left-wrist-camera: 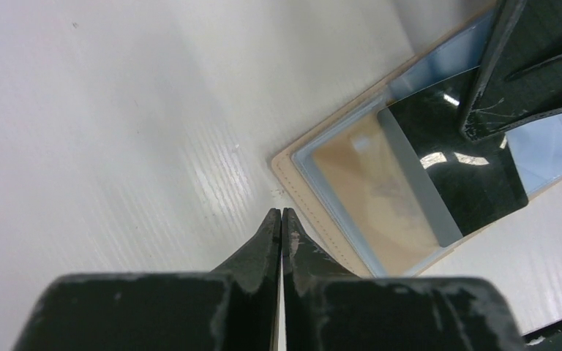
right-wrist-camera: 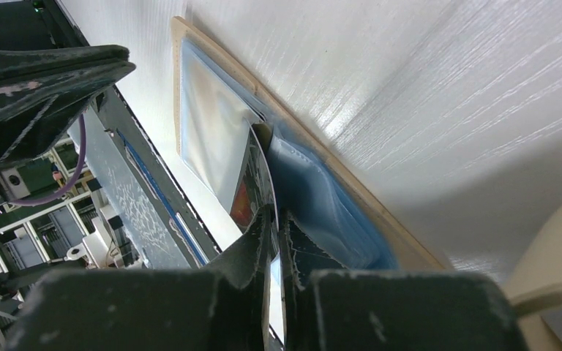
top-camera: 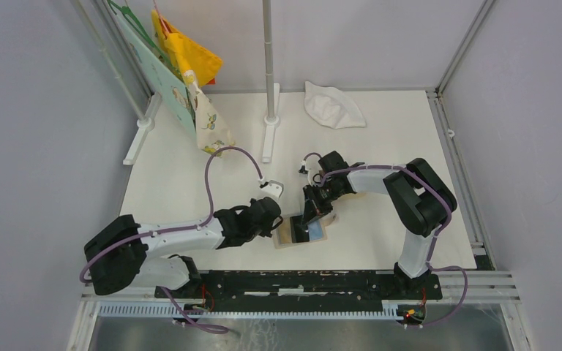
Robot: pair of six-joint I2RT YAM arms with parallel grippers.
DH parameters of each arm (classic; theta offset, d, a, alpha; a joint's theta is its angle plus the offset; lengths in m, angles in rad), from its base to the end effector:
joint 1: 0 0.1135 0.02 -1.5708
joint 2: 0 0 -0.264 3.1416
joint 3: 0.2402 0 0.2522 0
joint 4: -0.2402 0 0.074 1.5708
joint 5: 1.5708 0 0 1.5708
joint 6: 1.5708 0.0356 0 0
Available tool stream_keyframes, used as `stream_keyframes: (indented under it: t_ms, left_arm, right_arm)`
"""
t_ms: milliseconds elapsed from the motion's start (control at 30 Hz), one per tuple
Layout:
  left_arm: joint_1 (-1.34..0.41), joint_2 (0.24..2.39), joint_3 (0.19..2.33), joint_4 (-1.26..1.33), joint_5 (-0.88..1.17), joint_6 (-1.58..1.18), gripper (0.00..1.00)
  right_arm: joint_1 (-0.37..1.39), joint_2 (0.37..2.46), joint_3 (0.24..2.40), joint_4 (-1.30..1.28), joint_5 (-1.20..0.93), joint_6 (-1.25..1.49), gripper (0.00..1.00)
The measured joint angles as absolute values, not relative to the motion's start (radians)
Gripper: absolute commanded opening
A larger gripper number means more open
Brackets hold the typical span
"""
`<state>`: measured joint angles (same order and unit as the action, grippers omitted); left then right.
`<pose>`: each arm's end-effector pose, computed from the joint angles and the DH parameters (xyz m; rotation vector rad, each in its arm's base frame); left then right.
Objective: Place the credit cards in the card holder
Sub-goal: Insert the credit card into the card holder.
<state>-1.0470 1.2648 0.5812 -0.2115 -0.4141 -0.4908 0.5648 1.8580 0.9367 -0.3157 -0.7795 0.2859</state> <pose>0.1299 -0.1963 0.1739 0.4827 2.3281 -0.2213 0.2597 0.1942 0.1141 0.5892 -2.7844 -1.2597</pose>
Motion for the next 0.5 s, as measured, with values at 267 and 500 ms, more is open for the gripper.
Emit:
stream_keyframes:
  t_ms: [267,500]
  left_arm:
    - [-1.047,1.367,0.583,-0.231,-0.398,-0.494,0.03]
    - [-1.048,1.400,0.609,-0.216,-0.364,-0.494,0.02]
  right_arm:
    - [0.566,1.858,0.939,-0.320,-0.776,0.284,0.07]
    - [0.568,1.858,0.941,-0.323,-0.774,0.284,0.08]
